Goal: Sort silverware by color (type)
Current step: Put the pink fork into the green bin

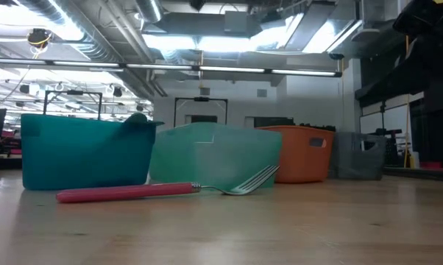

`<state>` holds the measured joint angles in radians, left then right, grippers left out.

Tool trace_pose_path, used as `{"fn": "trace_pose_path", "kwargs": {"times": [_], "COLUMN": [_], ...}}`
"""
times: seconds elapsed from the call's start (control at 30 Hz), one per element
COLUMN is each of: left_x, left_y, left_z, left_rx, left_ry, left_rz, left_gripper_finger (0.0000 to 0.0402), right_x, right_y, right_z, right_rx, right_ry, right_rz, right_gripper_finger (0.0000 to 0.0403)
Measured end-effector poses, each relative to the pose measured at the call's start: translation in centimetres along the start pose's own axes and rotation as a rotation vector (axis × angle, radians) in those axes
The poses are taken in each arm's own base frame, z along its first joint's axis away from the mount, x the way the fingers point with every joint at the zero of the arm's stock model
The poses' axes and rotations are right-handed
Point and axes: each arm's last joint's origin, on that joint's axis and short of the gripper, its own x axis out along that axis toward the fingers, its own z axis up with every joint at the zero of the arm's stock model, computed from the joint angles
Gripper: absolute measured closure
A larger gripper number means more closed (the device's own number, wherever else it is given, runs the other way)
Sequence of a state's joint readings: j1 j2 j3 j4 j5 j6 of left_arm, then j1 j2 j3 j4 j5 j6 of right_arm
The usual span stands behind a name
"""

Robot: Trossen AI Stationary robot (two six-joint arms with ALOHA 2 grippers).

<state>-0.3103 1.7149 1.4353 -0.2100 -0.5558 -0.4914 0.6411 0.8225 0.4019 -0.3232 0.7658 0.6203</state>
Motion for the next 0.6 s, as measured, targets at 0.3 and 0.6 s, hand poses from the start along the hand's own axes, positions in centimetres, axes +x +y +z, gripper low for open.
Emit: {"fn": "trace_pose_path", "kwargs": {"times": [0.3, 0.6], "left_x": [-3.2, -5.3], "left_y": [-2.0, -4.0], "left_z": [-0.2, -2.5], "left_rx": [0.250, 0.281], "left_ry": [0.194, 0.269], "left_rz": [-0.043, -0.084], "left_gripper_finger": [0.0347, 0.0347], "right_x": [0.0, 0.0], "right_y": [0.0, 0.0], "right_z": [0.0, 0.0], "right_rx": [-0.001, -0.001], "right_ry": [0.001, 0.001], "right_rz": [-0.001, 0.000], "right_gripper_finger": [0.0297, 0.0297]}}
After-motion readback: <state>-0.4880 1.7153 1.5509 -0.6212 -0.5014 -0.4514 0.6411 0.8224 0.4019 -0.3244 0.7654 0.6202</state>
